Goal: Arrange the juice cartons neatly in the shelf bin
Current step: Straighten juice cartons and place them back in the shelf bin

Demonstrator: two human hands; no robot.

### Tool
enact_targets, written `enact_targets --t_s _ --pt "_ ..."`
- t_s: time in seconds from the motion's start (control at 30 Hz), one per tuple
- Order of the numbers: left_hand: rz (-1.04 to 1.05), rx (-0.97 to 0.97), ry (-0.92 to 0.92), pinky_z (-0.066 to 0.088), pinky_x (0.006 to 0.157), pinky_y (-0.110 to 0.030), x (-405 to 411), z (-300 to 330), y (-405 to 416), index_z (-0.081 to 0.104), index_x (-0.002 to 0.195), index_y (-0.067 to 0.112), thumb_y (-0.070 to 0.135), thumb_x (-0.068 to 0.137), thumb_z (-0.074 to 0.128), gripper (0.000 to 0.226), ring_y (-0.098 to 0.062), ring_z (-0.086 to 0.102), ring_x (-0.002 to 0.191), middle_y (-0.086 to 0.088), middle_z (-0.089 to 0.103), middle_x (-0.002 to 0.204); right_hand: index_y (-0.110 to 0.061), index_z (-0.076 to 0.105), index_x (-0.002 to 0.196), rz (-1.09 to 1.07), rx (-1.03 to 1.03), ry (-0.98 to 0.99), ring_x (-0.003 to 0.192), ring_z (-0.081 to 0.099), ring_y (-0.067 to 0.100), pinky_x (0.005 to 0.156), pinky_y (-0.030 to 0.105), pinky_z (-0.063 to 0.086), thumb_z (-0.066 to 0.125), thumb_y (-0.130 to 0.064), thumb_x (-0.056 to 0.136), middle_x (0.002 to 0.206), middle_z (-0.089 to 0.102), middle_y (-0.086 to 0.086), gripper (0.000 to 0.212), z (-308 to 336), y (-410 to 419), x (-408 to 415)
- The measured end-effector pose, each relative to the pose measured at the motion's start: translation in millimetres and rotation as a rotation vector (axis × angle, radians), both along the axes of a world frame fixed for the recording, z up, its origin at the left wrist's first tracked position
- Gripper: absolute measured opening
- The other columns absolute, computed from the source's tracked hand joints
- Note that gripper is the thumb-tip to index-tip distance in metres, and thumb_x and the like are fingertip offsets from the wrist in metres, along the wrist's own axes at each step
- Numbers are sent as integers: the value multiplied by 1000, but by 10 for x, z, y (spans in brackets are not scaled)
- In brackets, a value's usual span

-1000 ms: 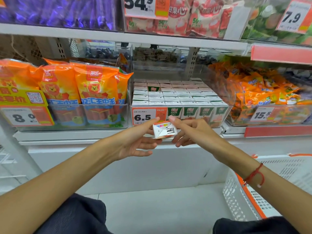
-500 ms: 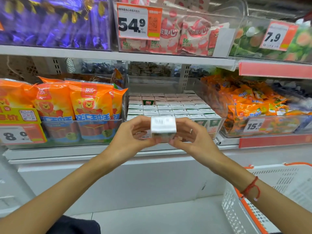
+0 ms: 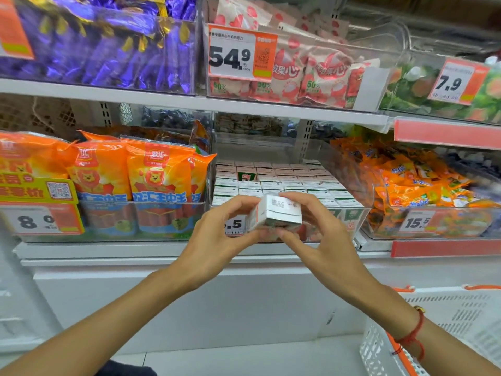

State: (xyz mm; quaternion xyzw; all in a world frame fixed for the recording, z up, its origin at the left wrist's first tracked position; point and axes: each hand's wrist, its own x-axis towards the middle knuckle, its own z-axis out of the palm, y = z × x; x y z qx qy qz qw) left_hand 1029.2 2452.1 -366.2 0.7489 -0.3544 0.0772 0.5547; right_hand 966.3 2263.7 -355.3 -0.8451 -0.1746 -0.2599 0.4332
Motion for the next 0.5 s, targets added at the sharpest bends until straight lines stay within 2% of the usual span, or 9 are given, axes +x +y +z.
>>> enact_targets --t_s 0.03,0.1,0.17,0.2,0.27,0.33,0.37,0.47,0.5 --pt "-2 11 1 41 88 -3 17 3 -10 59 121 39 31 82 75 43 7 55 115 31 62 117 -40 48 125 1 -10 -20 114 56 1 84 15 51 71 -16 86 123 58 -23 51 14 13 14" --pt "26 44 -31 36 88 2 50 24 -28 52 125 49 39 82 72 48 15 47 118 39 56 120 -39 47 127 -13 -30 -39 115 55 3 86 26 54 70 -17 88 122 56 -26 50 45 27 81" --pt "197 125 -216 30 96 0 134 57 -15 47 129 51 42 83 70 53 17 38 122 41 48 126 -38 46 129 -59 -91 -93 117 52 3 90 35 54 68 -19 90 123 54 -28 49 92 19 196" --pt "329 194 -352 26 104 -8 210 76 6 48 133 43 42 83 71 56 11 36 126 33 46 133 -39 44 131 -86 -129 -132 118 51 2 92 35 53 67 -20 90 125 54 -26 51 122 8 273" --pt "578 352 -552 21 115 -28 379 128 76 49 139 24 42 83 72 62 -12 34 136 7 45 146 -40 42 133 -132 -181 -189 115 51 2 92 28 49 66 -21 91 130 55 -18 52 199 -20 471" --pt "706 516 -617 16 119 -44 526 163 161 48 140 16 44 84 69 66 -25 32 141 -6 42 150 -34 45 134 -159 -233 -215 113 53 7 88 19 46 67 -19 91 131 57 -11 50 284 -58 726" --pt "730 590 -622 18 119 -48 590 156 199 48 141 13 45 84 68 68 -27 33 142 -8 41 151 -31 46 133 -174 -271 -220 112 55 11 87 19 46 67 -17 91 130 58 -7 49 323 -75 871" --pt "759 710 -643 24 117 -51 713 74 278 50 139 8 44 87 65 65 -27 37 140 -10 46 147 -29 46 132 -194 -383 -177 106 58 20 83 39 51 66 -13 91 122 61 -2 48 411 -99 1305" --pt "763 722 -666 24 116 -50 734 44 292 52 137 8 43 90 61 60 -26 38 138 -9 49 145 -29 46 132 -179 -401 -147 106 59 21 81 41 52 65 -13 91 121 62 -1 47 426 -97 1434"
